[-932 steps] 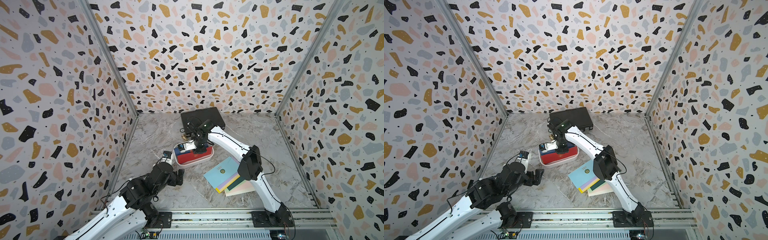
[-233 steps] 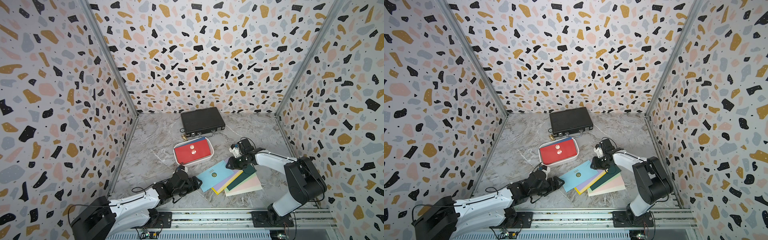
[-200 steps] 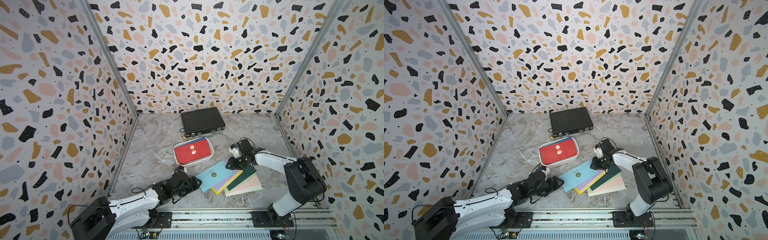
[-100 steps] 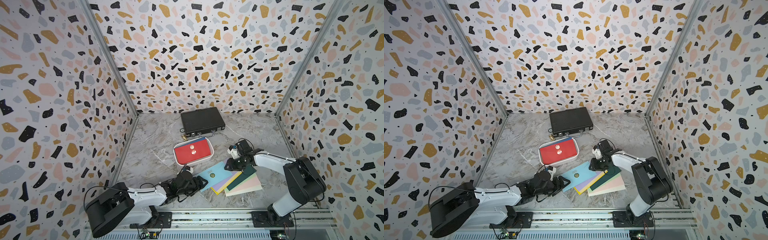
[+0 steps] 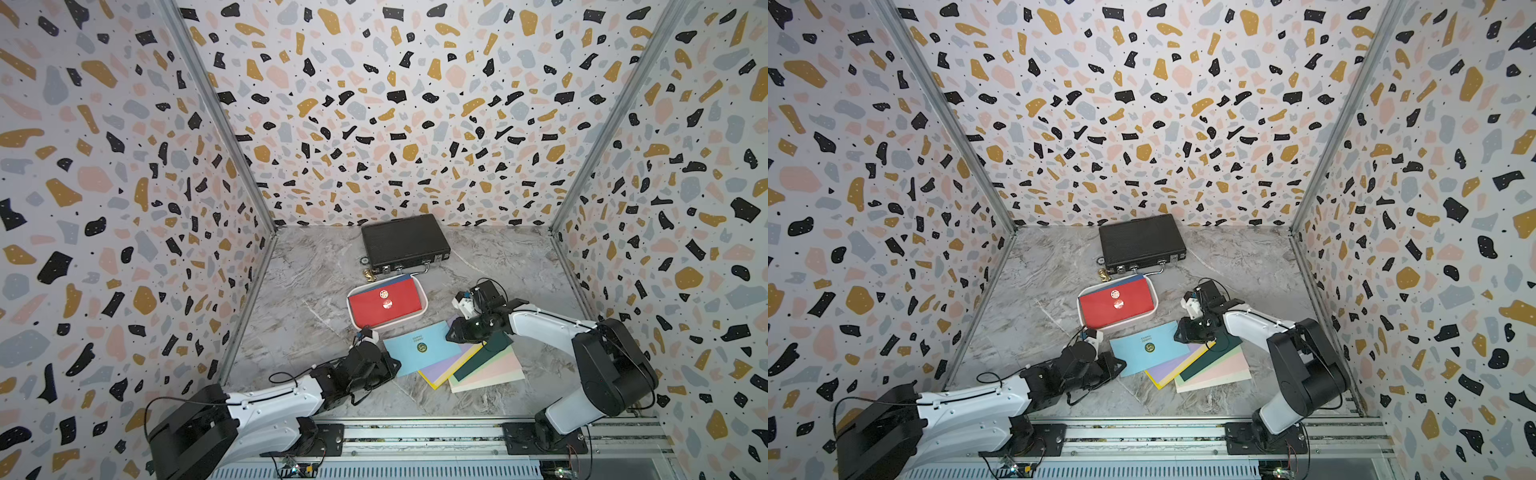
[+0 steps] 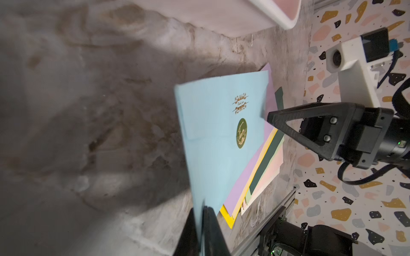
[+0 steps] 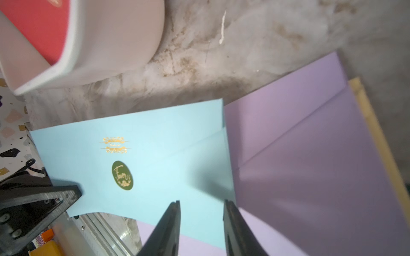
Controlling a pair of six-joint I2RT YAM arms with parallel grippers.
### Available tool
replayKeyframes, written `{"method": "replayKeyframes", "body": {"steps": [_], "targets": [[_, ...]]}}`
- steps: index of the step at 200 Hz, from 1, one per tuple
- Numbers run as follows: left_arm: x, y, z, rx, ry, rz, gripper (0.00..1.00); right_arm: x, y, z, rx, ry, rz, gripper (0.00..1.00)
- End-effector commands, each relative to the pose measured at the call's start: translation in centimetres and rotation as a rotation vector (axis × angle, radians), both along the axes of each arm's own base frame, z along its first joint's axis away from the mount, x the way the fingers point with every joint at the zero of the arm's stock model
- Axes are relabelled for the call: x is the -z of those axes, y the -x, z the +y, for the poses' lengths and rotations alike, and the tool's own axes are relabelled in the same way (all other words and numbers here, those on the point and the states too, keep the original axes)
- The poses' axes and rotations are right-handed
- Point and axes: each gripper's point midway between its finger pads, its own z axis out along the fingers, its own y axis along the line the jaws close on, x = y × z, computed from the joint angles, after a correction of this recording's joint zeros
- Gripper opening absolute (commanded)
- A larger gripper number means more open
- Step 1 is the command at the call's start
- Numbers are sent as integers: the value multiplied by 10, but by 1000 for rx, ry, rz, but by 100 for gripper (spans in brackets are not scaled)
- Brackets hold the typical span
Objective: Put the sealed envelopes into the storage box
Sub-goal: Pick up the envelope from the center of the board.
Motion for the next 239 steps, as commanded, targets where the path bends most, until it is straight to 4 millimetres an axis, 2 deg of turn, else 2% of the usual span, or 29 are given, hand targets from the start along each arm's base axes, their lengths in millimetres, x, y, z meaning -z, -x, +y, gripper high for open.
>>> {"method": "replayKeyframes", "body": {"steps": [1, 19, 38, 55, 65, 75, 96, 122, 143, 159, 183, 206, 239], "targets": [[-15, -6, 7, 22, -68, -72, 0, -21, 1, 1, -23, -9, -44, 38], [-29, -7, 22, 66, -160, -136, 0, -36, -2, -3, -54, 12, -100, 41], [-60, -6, 39, 168, -283, -267, 0, -61, -5, -2, -101, 5, -195, 43], [-96, 7, 28, 398, -290, -479, 0, -95, -4, 10, -175, -79, -300, 45], [-113, 12, 30, 461, -313, -559, 0, -120, 0, 21, -236, -142, -385, 45], [-130, 15, 34, 508, -343, -637, 0, -143, 6, 32, -307, -189, -478, 45], [-149, 18, 41, 582, -415, -737, 0, -186, 24, 46, -478, -224, -684, 49], [-163, 28, 36, 733, -450, -808, 0, -218, 55, 52, -730, -261, -861, 52], [-170, 37, 35, 817, -453, -852, 0, -223, 73, 53, -899, -247, -925, 53], [-175, 41, 33, 833, -435, -901, 0, -218, 77, 53, -969, -196, -930, 53], [-178, 46, 30, 846, -396, -971, 0, -212, 88, 61, -1051, -218, -906, 53], [-178, 45, 32, 834, -400, -990, 0, -202, 109, 67, -1156, -253, -854, 51], [-177, 47, 32, 839, -394, -994, 0, -192, 108, 74, -1171, -237, -829, 42]]}}
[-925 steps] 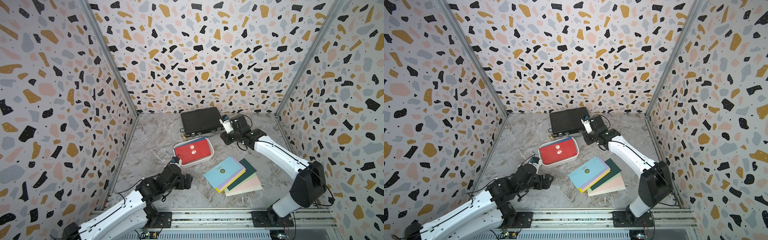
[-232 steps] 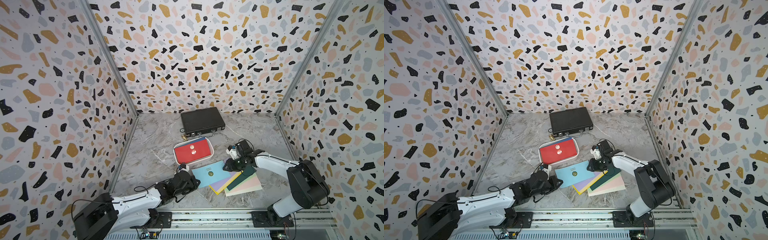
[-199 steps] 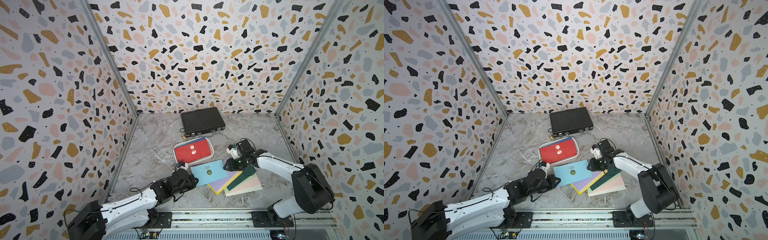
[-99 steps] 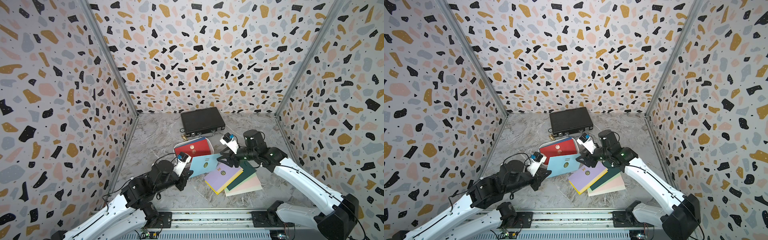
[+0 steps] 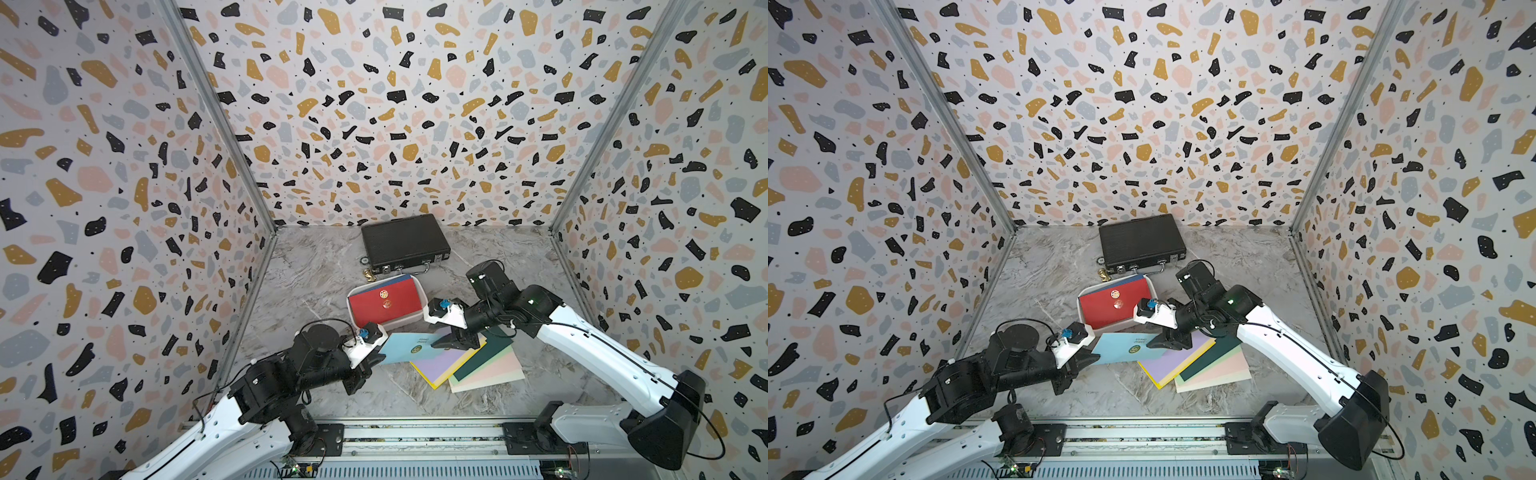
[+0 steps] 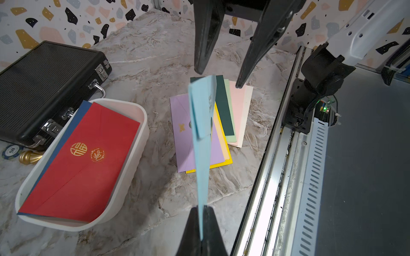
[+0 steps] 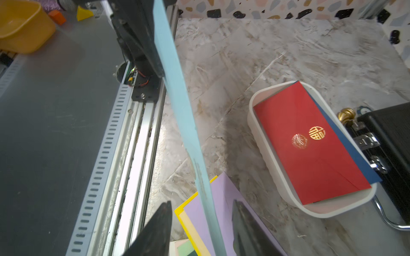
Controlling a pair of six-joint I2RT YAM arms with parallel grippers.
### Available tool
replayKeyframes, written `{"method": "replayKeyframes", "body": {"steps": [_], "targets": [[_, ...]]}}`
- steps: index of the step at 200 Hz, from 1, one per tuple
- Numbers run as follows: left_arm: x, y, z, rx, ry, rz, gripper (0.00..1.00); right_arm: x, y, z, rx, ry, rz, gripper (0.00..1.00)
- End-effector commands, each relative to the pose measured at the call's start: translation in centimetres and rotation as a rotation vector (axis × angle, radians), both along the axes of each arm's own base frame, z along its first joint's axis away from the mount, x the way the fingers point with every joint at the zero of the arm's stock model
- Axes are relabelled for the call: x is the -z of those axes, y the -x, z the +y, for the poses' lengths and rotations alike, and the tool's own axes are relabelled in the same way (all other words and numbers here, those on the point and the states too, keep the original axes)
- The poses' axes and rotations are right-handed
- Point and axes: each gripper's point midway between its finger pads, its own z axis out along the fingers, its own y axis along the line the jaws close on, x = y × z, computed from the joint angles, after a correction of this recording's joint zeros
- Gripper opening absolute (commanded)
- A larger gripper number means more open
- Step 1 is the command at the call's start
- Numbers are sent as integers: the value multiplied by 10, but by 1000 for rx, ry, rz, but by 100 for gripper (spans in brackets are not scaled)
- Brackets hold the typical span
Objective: Put the sealed envelopes into the storage box
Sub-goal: Pick up the envelope from the center of the board.
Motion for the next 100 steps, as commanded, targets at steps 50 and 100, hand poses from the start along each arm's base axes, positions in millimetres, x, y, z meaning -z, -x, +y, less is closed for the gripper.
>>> {"method": "replayKeyframes", "body": {"steps": [50, 100], "targets": [[-4, -3, -4, 12, 31, -43, 0, -2, 12, 18, -88, -13, 37, 27], [1, -37, 26, -293, -1, -37, 90, -2, -7, 11, -72, 101, -64, 0]]}}
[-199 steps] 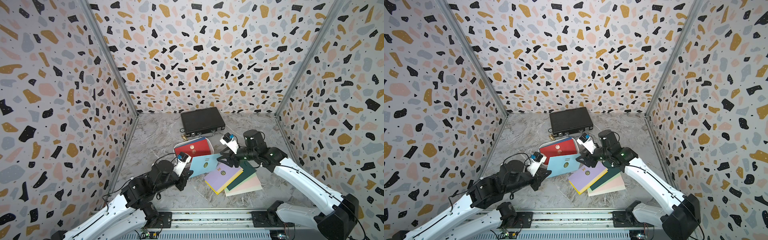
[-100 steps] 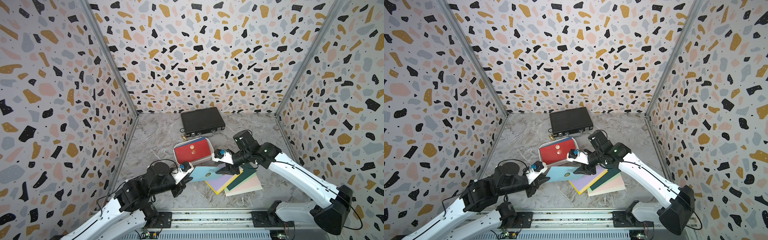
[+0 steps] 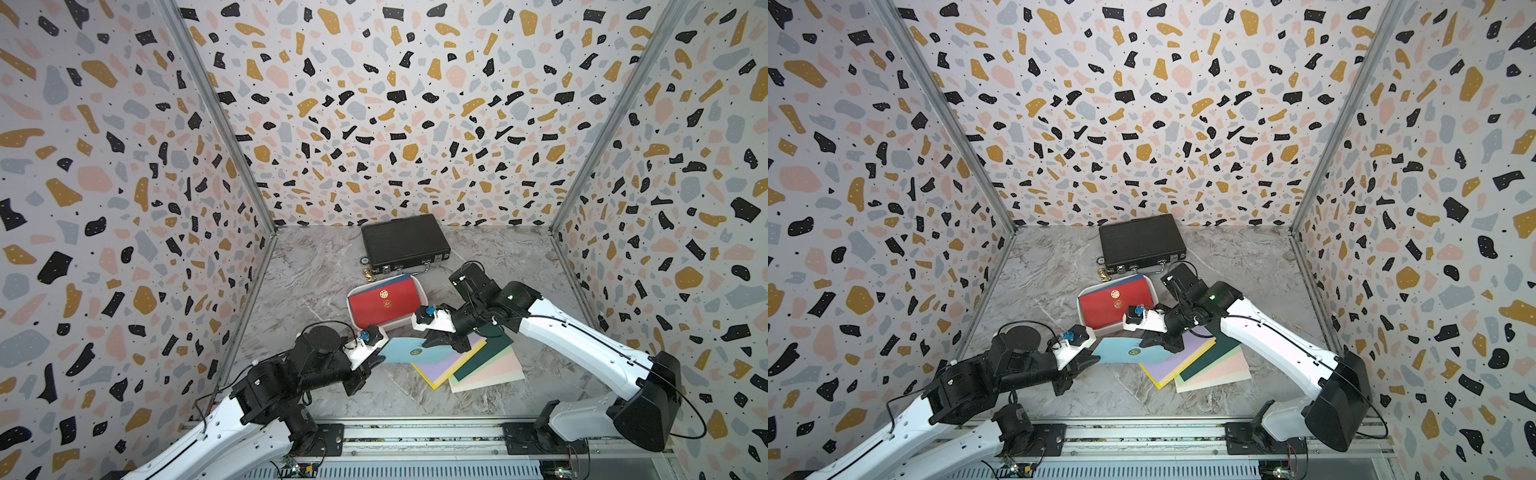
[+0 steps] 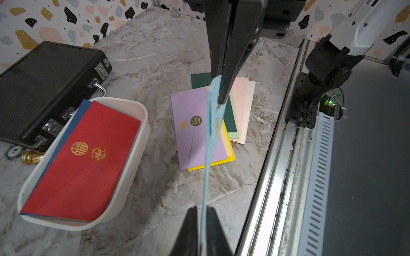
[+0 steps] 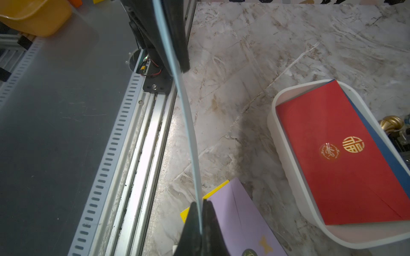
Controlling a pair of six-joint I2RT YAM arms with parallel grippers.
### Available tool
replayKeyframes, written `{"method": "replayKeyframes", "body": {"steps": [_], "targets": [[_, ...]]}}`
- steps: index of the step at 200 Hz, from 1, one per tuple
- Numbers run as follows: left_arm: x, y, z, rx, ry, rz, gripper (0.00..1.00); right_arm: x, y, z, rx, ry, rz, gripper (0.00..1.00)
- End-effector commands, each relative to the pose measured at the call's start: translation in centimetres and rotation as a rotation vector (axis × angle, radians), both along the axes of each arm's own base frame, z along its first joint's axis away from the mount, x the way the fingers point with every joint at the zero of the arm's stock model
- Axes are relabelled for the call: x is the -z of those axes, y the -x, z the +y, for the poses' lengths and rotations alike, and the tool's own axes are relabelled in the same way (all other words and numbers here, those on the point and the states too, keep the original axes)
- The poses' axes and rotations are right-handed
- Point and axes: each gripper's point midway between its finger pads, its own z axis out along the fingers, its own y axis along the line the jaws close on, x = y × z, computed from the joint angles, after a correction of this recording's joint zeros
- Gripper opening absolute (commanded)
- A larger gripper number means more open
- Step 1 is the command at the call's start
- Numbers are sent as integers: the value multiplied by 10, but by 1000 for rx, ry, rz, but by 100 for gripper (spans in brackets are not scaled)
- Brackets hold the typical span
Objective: Put the sealed envelopes into the storage box
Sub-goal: Pick up the envelope from the center of the board, then place the envelope in the storage box.
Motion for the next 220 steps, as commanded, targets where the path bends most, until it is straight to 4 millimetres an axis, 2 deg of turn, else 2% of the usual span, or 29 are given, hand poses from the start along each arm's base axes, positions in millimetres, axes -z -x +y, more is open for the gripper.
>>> {"method": "replayKeyframes", "body": {"steps": [1, 11, 32, 47, 93, 129, 156, 201, 220], "targets": [[-4, -32, 23, -256, 9, -32, 92, -14, -9, -5, -10, 47, -89, 0], [0, -41, 39, -366, -28, -29, 100, -15, -18, -7, -1, 88, -138, 0], [3, -55, 77, -619, -72, -9, 99, -16, -42, -11, -1, 172, -268, 0], [-2, -56, 89, -692, -76, 3, 99, -15, -63, -13, -7, 251, -352, 0], [-8, -50, 94, -687, -93, 12, 99, -11, -115, 12, -83, 368, -478, 0], [-13, -45, 89, -634, -36, -7, 99, -2, -142, 42, -97, 386, -468, 0], [-13, -45, 89, -630, -32, -12, 99, 17, -155, 58, -102, 416, -465, 0], [-10, -46, 86, -621, -42, -9, 99, 34, -168, 77, -98, 419, -461, 0], [-8, -46, 85, -619, -47, -7, 99, 38, -164, 83, -123, 395, -436, 0]]}}
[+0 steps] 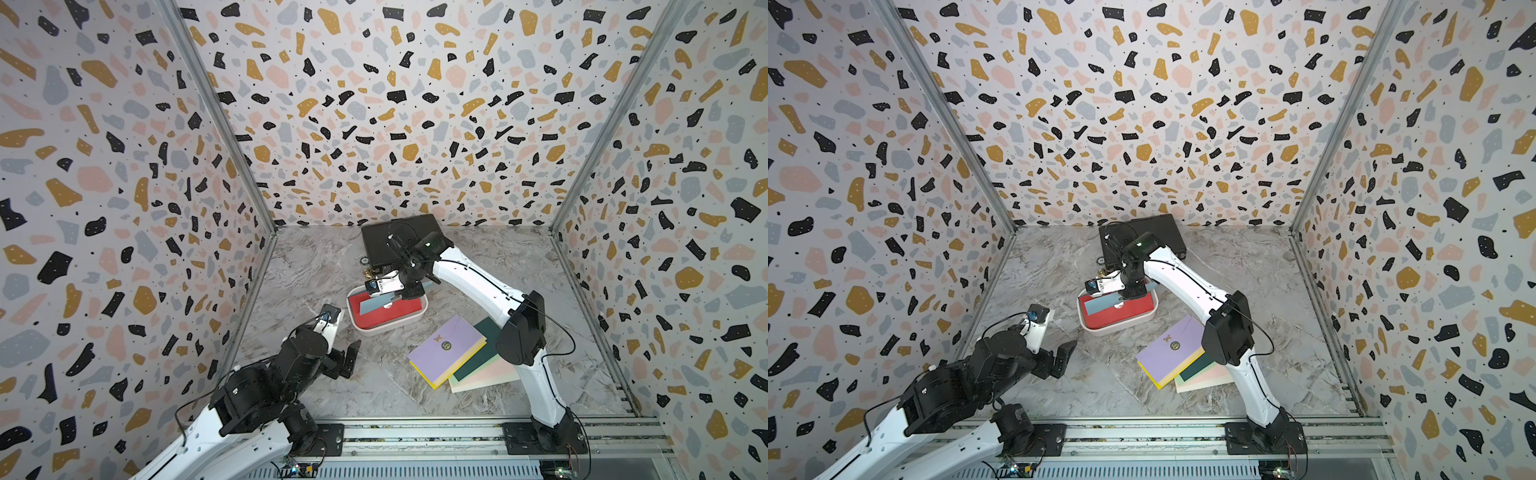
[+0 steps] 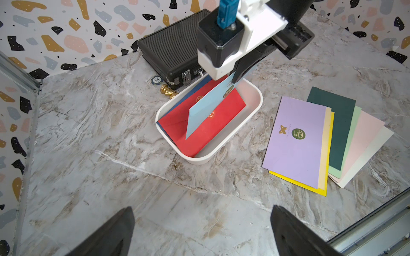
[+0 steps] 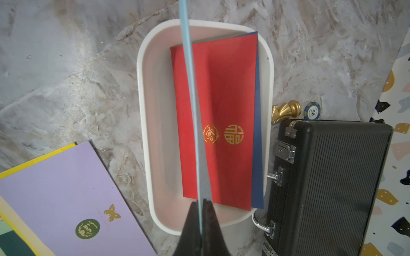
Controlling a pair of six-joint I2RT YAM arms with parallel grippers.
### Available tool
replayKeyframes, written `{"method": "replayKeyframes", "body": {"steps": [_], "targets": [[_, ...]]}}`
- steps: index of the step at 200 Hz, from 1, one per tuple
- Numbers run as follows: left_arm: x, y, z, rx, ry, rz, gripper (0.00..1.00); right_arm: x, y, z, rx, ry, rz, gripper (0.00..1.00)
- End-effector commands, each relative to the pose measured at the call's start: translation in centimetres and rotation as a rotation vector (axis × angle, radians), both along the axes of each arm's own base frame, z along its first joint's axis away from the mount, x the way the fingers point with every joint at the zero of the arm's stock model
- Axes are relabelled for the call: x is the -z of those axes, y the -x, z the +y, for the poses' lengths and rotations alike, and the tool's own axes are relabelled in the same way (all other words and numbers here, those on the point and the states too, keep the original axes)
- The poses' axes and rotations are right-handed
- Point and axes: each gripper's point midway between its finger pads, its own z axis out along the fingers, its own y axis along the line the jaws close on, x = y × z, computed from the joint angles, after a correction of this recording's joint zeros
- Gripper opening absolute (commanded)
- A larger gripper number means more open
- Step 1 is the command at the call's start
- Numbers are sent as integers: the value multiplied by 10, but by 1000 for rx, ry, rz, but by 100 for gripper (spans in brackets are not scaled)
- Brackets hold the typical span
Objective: Put the sealed envelopes into the storage box
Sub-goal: Place the envelope in the storage box.
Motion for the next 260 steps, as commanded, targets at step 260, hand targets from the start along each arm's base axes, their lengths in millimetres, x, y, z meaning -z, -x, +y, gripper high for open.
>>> {"method": "replayKeyframes", "body": {"steps": [260], "targets": [[0, -5, -8, 21, -2, -8, 99, 35, -13, 23, 8, 7, -48, 39]]}}
